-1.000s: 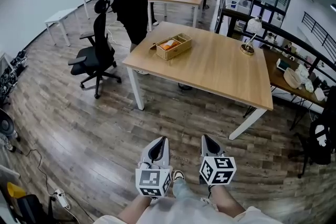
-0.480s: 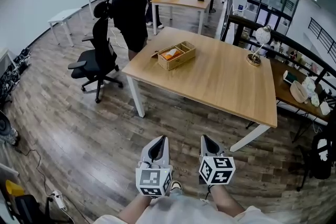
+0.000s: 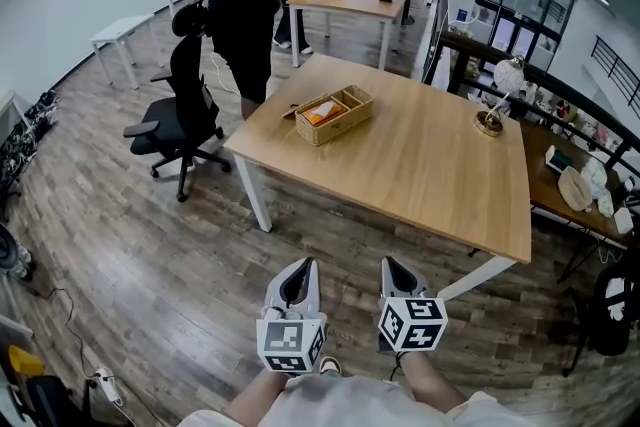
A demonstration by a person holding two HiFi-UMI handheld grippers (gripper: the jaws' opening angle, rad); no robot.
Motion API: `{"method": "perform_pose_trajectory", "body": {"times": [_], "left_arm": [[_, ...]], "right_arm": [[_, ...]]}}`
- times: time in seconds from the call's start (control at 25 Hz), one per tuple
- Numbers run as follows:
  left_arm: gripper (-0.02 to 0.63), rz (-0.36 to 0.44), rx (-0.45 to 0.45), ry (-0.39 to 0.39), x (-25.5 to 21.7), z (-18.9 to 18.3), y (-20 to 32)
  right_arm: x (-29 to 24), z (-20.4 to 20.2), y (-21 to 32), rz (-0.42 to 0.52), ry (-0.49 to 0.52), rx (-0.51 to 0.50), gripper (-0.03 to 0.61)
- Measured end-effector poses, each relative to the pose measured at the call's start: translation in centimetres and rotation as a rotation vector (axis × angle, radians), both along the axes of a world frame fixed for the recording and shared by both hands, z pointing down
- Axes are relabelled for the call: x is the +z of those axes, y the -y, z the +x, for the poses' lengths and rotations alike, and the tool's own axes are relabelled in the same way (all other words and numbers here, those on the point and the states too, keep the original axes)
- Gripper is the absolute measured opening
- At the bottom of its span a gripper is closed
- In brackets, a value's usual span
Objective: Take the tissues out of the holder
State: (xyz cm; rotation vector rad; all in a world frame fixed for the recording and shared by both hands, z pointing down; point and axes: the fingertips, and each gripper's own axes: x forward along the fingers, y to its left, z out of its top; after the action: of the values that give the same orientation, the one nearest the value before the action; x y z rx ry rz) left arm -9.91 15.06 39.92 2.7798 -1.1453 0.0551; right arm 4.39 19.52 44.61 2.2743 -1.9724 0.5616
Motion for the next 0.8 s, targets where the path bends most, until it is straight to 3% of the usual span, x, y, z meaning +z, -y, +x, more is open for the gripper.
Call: {"method": "perform_pose_trajectory", "body": {"times": [0.8], "left_arm": [[0.010, -0.003, -0.007, 0.030, 1.0, 4.0, 5.6]], "right_arm": [[1.2, 4.6, 4.7, -0.006, 0.026, 0.013, 0.005]]}}
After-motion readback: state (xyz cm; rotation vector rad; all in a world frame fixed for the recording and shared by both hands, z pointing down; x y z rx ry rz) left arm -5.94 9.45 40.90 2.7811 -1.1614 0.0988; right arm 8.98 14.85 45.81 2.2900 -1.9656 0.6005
